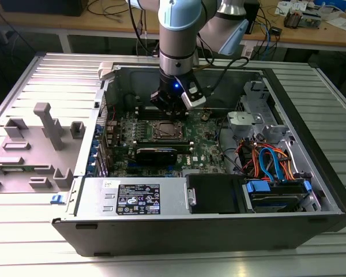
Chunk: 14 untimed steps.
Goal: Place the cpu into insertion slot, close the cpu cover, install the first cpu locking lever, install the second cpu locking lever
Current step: 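Install the first cpu locking lever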
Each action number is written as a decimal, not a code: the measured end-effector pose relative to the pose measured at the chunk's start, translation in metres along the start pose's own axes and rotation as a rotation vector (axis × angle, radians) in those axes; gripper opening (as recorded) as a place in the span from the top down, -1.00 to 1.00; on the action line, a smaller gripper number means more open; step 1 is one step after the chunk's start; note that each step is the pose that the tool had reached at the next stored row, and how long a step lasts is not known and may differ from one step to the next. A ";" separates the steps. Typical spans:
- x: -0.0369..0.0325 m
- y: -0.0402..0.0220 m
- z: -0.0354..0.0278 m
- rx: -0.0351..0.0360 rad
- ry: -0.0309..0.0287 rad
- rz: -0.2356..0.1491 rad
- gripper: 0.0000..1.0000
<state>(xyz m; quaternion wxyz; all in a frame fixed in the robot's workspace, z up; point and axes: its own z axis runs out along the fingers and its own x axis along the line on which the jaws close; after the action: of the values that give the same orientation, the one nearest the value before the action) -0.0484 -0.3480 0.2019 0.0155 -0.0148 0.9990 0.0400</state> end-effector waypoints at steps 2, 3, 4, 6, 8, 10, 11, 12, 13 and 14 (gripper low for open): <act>-0.0001 0.0002 0.0006 -0.0013 -0.0009 0.000 0.79; -0.0001 0.0002 0.0002 -0.0009 -0.0004 0.000 0.79; -0.0001 0.0002 -0.0003 -0.0013 -0.0001 0.000 0.79; 0.0000 0.0001 -0.0009 -0.0007 0.0008 0.000 0.79; -0.0001 0.0001 -0.0014 -0.0006 0.0010 0.000 0.79; -0.0001 0.0003 -0.0039 -0.0008 0.0017 0.000 0.79; -0.0002 0.0005 -0.0051 -0.0009 0.0020 0.000 0.79; -0.0002 0.0005 -0.0051 -0.0010 0.0019 0.000 0.79; -0.0002 0.0004 -0.0052 -0.0009 0.0019 0.000 0.79; -0.0002 0.0004 -0.0052 -0.0005 0.0020 0.000 0.79</act>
<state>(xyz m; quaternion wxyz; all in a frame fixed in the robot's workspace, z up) -0.0483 -0.3481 0.2071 0.0145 -0.0147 0.9990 0.0402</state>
